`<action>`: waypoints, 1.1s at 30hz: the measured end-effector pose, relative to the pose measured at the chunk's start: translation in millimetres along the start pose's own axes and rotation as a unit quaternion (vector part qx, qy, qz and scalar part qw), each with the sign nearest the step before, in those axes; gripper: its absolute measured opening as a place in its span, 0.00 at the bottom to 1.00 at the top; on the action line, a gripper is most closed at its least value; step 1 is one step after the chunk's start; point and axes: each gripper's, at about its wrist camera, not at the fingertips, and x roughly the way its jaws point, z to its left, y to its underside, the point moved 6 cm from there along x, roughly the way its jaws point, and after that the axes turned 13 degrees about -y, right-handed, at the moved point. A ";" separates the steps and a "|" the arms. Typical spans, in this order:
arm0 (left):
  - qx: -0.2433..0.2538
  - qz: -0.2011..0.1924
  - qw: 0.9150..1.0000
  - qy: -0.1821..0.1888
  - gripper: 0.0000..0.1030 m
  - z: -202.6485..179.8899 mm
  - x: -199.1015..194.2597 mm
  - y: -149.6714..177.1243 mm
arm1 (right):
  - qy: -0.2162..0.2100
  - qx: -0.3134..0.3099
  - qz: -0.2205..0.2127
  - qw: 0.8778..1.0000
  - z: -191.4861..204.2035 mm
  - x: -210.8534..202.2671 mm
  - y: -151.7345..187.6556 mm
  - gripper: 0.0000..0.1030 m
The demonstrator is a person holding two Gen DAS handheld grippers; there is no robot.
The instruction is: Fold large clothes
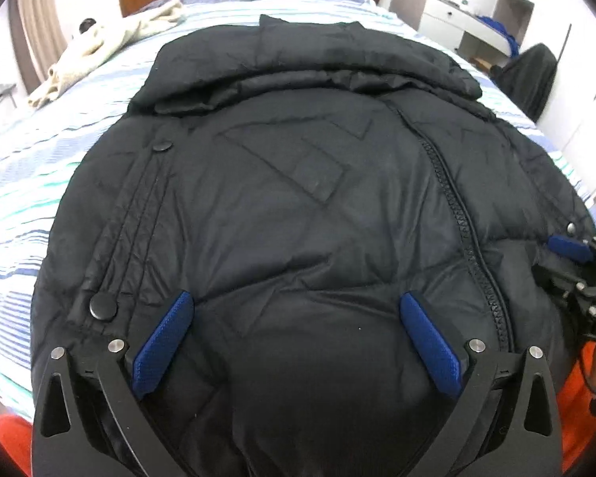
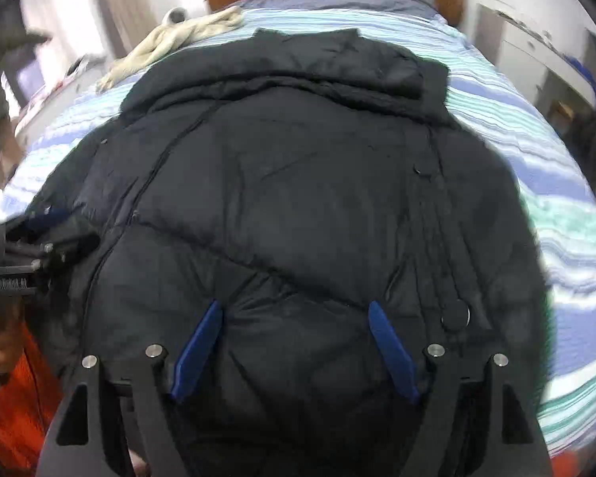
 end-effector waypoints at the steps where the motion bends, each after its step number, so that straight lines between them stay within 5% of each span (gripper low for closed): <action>1: -0.001 0.004 1.000 0.001 1.00 0.4 0.9 -0.7 | 0.001 0.003 -0.002 1.000 -0.8 1.1 -0.4 0.78; 25: 0.009 -0.005 1.000 -0.005 1.00 -9.2 10.9 -0.8 | 0.004 0.014 0.017 1.000 2.0 13.4 -7.2 0.90; 33: 0.009 -0.007 1.000 -0.005 1.00 -6.9 9.2 1.7 | -0.029 0.076 -0.027 0.996 1.5 -20.9 -16.9 0.90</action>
